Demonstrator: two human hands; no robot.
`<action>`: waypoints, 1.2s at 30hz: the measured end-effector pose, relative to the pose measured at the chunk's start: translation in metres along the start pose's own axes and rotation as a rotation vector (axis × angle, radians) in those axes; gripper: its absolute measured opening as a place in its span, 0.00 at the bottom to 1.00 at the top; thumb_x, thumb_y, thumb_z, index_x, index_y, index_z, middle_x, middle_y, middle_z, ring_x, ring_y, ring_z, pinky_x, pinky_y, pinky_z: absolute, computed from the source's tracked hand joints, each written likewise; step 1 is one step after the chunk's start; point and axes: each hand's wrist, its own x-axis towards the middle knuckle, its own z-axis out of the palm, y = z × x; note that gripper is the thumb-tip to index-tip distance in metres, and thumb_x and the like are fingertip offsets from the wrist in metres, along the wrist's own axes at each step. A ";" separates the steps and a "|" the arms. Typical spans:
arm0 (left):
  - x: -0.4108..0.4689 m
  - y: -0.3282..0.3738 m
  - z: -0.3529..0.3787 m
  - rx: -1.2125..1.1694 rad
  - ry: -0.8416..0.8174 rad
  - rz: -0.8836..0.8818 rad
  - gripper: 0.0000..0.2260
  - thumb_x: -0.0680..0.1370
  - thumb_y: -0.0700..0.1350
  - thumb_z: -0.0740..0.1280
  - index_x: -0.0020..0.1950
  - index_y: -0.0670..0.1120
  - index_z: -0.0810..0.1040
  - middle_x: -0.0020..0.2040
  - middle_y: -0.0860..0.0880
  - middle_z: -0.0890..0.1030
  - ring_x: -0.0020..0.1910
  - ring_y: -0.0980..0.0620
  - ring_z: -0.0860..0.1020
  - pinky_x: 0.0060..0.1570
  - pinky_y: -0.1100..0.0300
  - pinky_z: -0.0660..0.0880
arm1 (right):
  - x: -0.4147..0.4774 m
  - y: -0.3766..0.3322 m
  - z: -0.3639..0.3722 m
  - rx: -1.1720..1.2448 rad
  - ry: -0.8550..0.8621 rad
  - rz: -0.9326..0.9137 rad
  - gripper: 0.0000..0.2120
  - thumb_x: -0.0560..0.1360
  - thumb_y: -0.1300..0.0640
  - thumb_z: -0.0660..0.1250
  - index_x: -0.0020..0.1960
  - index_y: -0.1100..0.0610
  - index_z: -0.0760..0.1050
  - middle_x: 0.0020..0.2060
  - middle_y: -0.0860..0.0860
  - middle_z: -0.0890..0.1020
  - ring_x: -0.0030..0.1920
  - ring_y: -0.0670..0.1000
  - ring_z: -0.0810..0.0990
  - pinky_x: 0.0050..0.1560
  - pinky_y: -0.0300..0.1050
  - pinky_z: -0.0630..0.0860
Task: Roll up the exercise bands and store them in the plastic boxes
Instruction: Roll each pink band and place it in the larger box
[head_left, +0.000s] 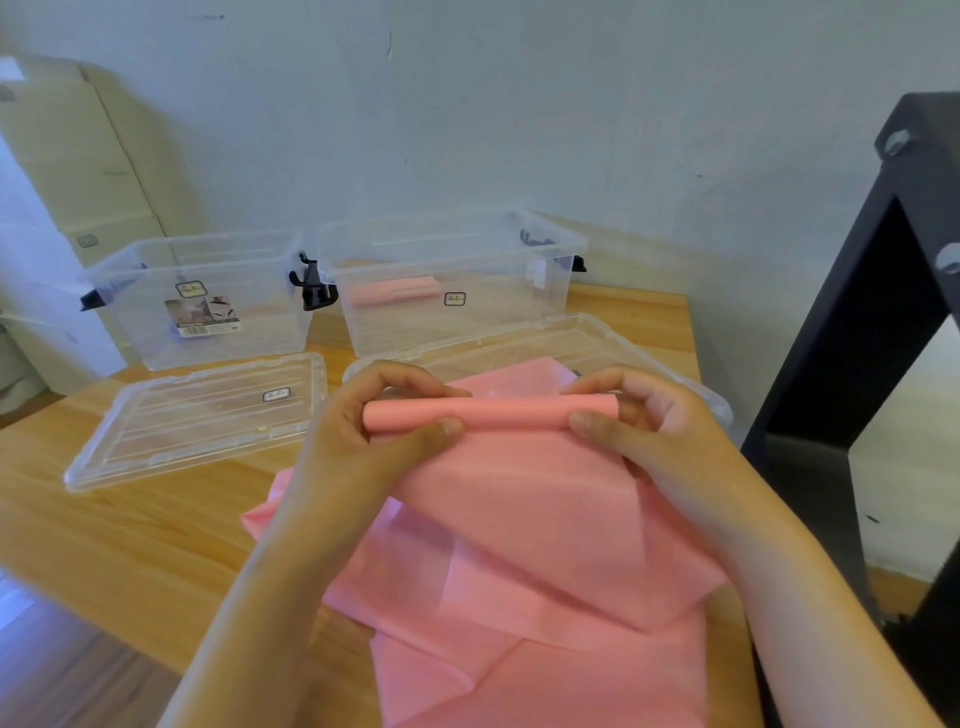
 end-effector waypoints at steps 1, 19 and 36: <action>0.000 0.000 0.000 0.013 0.003 -0.001 0.09 0.65 0.41 0.75 0.40 0.54 0.80 0.49 0.48 0.85 0.50 0.53 0.82 0.46 0.64 0.76 | 0.000 0.000 0.000 0.012 0.002 -0.001 0.09 0.70 0.61 0.69 0.49 0.60 0.78 0.33 0.46 0.81 0.33 0.41 0.78 0.32 0.30 0.71; 0.001 -0.001 0.005 0.023 0.003 -0.062 0.13 0.62 0.42 0.74 0.45 0.47 0.78 0.35 0.50 0.77 0.32 0.58 0.75 0.32 0.70 0.72 | 0.005 0.006 -0.003 0.059 0.020 -0.062 0.15 0.63 0.62 0.76 0.49 0.57 0.79 0.43 0.45 0.82 0.43 0.43 0.80 0.44 0.36 0.78; 0.002 -0.010 0.005 0.099 -0.034 -0.005 0.10 0.64 0.45 0.76 0.44 0.53 0.82 0.42 0.58 0.81 0.41 0.60 0.77 0.40 0.70 0.72 | 0.004 0.006 -0.006 -0.004 -0.003 -0.007 0.15 0.62 0.58 0.73 0.48 0.58 0.78 0.39 0.45 0.81 0.41 0.44 0.78 0.41 0.31 0.74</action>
